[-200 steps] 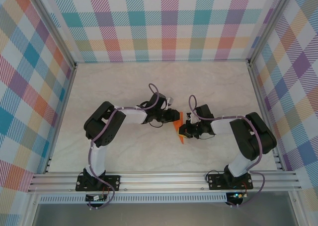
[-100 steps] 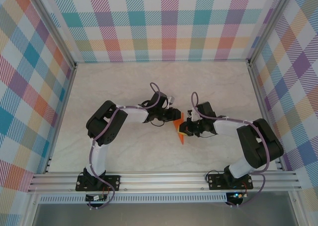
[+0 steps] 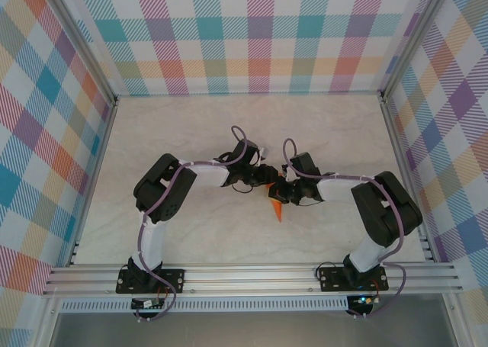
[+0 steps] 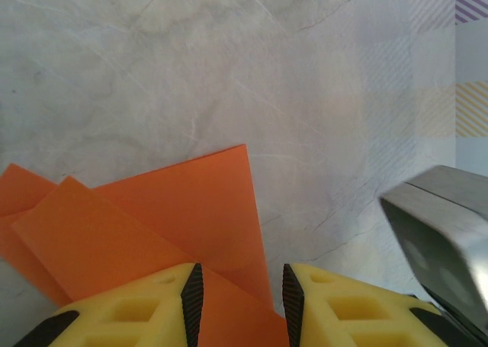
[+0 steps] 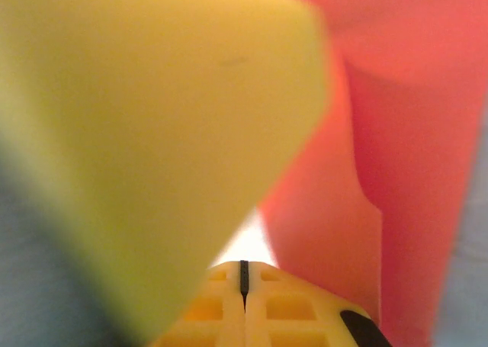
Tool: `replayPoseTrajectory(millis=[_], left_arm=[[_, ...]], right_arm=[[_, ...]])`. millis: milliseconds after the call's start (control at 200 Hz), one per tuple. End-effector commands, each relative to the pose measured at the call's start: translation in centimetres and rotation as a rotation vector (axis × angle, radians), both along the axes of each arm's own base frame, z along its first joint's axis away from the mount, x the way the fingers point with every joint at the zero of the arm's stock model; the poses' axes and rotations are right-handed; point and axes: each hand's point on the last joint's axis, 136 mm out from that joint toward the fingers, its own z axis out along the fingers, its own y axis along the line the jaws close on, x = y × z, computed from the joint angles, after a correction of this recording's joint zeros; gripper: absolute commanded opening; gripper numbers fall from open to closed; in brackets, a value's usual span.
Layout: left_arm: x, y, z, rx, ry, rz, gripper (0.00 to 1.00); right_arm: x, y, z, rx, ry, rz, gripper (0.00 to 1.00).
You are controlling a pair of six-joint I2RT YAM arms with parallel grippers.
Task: Fold a paper plane with a square sheet of paper (pick it up from the middle)
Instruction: Fold the wing for the fifth time at the center of the table.
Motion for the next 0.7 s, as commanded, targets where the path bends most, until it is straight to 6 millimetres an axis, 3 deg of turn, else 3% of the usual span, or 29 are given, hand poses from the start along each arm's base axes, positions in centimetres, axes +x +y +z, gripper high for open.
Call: replayPoseTrajectory(millis=[0, 125, 415, 695], left_arm=[[-0.4, 0.8, -2.2, 0.058, 0.046, 0.002, 0.36], [-0.4, 0.8, -2.5, 0.069, 0.053, 0.002, 0.36], [-0.4, 1.6, -3.4, 0.114, 0.057, 0.021, 0.35], [-0.4, 1.7, -3.3, 0.119, 0.057, 0.026, 0.35]], right_arm=[[0.5, -1.1, -1.4, -0.088, 0.000, -0.032, 0.04], [-0.3, -2.4, -2.0, -0.161, 0.020, -0.039, 0.03], [-3.9, -1.5, -1.0, -0.062, 0.101, 0.075, 0.06], [-7.7, -3.5, -2.3, -0.090, 0.163, 0.081, 0.08]])
